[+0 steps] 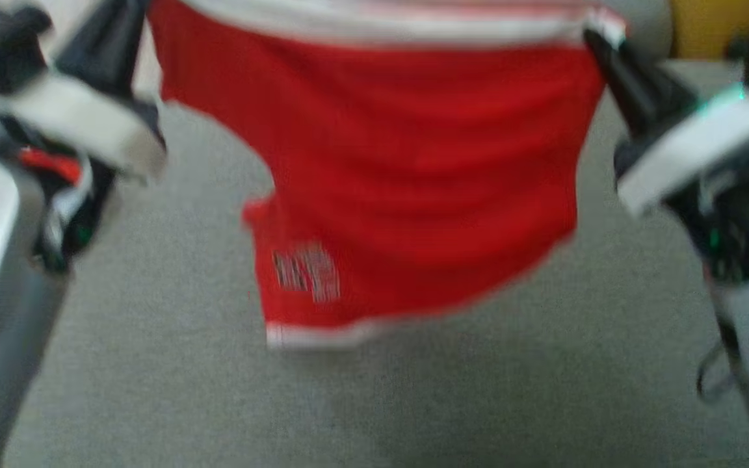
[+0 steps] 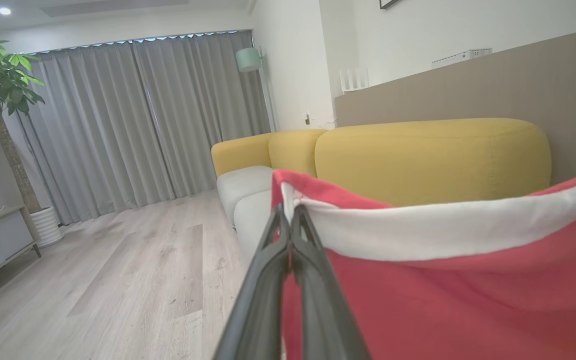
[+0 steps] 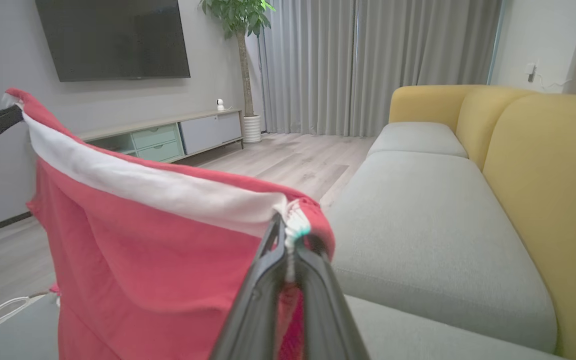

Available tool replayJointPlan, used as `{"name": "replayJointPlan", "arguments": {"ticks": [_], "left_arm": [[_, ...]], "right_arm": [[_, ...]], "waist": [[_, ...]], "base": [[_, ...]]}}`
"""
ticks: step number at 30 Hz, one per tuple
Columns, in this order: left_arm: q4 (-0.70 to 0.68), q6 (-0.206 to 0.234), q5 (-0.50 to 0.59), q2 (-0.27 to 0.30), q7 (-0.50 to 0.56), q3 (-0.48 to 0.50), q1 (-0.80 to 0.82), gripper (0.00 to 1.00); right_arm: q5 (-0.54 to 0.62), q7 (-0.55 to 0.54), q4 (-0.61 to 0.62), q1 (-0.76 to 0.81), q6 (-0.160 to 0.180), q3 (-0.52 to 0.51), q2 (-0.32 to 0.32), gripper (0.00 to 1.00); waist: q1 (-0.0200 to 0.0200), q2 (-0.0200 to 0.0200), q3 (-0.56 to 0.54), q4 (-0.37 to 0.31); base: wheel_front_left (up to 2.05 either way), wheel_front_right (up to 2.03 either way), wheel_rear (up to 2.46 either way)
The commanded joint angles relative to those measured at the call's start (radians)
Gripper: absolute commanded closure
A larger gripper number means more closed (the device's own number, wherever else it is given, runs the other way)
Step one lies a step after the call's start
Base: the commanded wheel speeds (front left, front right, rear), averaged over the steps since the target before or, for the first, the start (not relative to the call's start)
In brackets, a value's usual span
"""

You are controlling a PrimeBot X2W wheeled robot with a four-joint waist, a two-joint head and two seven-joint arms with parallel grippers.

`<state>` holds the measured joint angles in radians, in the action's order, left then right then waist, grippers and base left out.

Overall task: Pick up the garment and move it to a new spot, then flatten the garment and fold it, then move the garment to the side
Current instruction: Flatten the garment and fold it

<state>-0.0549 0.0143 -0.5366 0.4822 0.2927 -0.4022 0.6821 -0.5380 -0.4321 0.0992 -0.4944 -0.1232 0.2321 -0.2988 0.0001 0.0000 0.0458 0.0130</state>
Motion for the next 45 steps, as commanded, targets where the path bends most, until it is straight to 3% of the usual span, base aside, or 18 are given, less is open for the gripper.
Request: {"name": "replayJointPlan", "arguments": {"ticks": [1, 5, 13, 18, 23, 31, 45], "left_arm": [[-0.003, -0.007, 0.004, 0.023, 0.002, 0.045, 0.115, 1.00], [0.142, -0.023, 0.039, -0.006, -0.029, 0.048, 0.304, 1.00], [0.372, -0.008, 0.091, -0.087, -0.199, 0.071, 0.573, 1.00], [0.437, -0.041, 0.055, -0.130, -0.250, 0.058, 0.537, 1.00], [0.437, -0.057, 0.013, -0.150, -0.329, 0.052, 0.357, 1.00], [0.281, -0.039, -0.044, -0.116, -0.375, 0.066, 0.034, 1.00], [-0.149, 0.079, -0.111, -0.031, -0.286, 0.037, -0.561, 1.00]], "right_arm": [[0.011, 0.006, 0.006, -0.100, -0.008, 0.016, 0.002, 1.00], [0.086, 0.099, -0.170, -0.341, -0.008, 0.044, 0.045, 1.00], [0.326, 0.437, -0.526, -0.689, -0.008, -0.016, 0.165, 1.00], [0.361, 0.547, -0.669, -0.693, -0.008, 0.044, 0.184, 1.00], [0.324, 0.638, -0.780, -0.581, -0.008, 0.105, 0.174, 1.00], [0.259, 0.688, -0.707, -0.338, -0.008, 0.133, 0.164, 1.00], [0.284, 0.689, -0.313, 0.303, -0.008, 0.046, 0.164, 1.00]], "waist": [[-0.0001, 0.0000, 0.095, -0.009], [-0.0001, 0.0000, 0.199, -0.018], [-0.0001, 0.0000, 0.362, 0.002], [-0.0001, 0.0000, 0.441, 0.021], [-0.0001, 0.0000, 0.468, 0.031], [-0.0001, 0.0000, 0.383, 0.030], [-0.0001, 0.0000, 0.078, 0.033]], "base": [[0.00, 0.00, 0.00], [0.00, 0.00, 0.00], [0.00, 0.00, 0.00], [0.00, 0.00, 0.00], [0.00, 0.00, 0.00], [0.00, 0.00, 0.00], [0.00, 0.00, 0.00]]}}
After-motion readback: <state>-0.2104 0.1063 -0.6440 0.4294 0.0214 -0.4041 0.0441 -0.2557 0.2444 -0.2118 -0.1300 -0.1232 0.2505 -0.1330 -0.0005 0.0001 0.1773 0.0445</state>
